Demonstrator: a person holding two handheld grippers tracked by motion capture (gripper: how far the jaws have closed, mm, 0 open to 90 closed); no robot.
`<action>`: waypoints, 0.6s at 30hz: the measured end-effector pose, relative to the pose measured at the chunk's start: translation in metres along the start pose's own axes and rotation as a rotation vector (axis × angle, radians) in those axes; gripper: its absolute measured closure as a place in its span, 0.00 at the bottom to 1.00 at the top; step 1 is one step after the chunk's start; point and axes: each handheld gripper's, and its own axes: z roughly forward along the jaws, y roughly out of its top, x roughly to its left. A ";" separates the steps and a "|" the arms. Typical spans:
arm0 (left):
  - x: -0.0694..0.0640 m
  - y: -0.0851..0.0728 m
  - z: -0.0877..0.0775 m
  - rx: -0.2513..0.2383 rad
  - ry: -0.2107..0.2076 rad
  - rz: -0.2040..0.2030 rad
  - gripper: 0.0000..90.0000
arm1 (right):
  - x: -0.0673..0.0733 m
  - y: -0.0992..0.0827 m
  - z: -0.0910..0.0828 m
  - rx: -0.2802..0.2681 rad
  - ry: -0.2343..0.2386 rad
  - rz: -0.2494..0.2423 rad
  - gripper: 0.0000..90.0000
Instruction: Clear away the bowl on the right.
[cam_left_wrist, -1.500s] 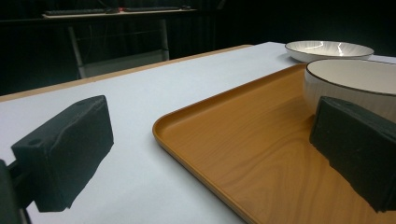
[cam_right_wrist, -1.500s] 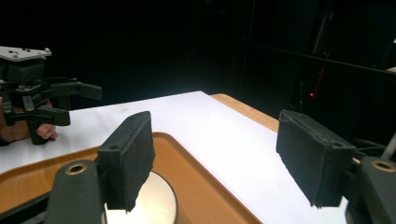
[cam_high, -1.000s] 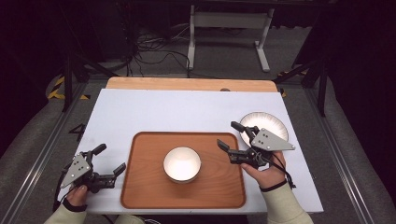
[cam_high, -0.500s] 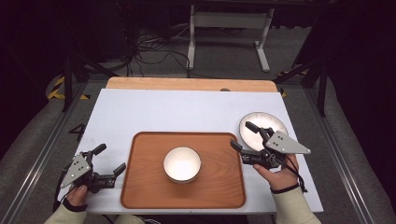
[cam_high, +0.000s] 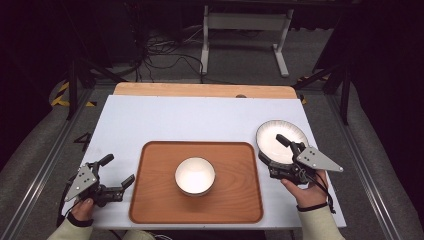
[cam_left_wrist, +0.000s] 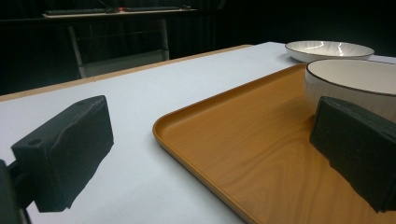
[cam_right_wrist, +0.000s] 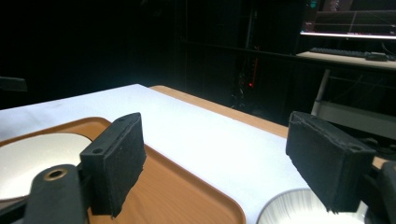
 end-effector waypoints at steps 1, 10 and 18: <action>0.000 0.000 0.000 0.000 0.000 -0.001 0.00 | -0.001 -0.003 -0.001 0.004 -0.002 0.003 0.22; 0.000 0.000 0.000 -0.003 0.001 -0.002 0.00 | -0.007 -0.021 -0.010 0.023 -0.040 0.006 0.22; 0.000 0.000 0.000 0.001 -0.001 -0.002 0.00 | -0.009 -0.036 -0.016 0.018 -0.067 0.030 0.21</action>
